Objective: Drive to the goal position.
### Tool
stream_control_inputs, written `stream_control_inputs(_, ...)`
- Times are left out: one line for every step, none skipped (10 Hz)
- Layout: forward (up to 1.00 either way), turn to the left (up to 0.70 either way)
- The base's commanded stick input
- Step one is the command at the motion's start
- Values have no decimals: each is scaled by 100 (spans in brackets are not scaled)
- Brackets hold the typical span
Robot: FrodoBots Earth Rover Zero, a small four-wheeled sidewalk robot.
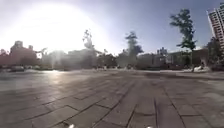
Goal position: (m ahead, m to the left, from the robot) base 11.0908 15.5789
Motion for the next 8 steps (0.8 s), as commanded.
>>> stream_control_inputs(70, 0)
stream_control_inputs(70, 0)
stream_control_inputs(70, 0)
stream_control_inputs(70, 0)
stream_control_inputs(70, 0)
stream_control_inputs(70, 0)
stream_control_inputs(70, 0)
stream_control_inputs(70, 0)
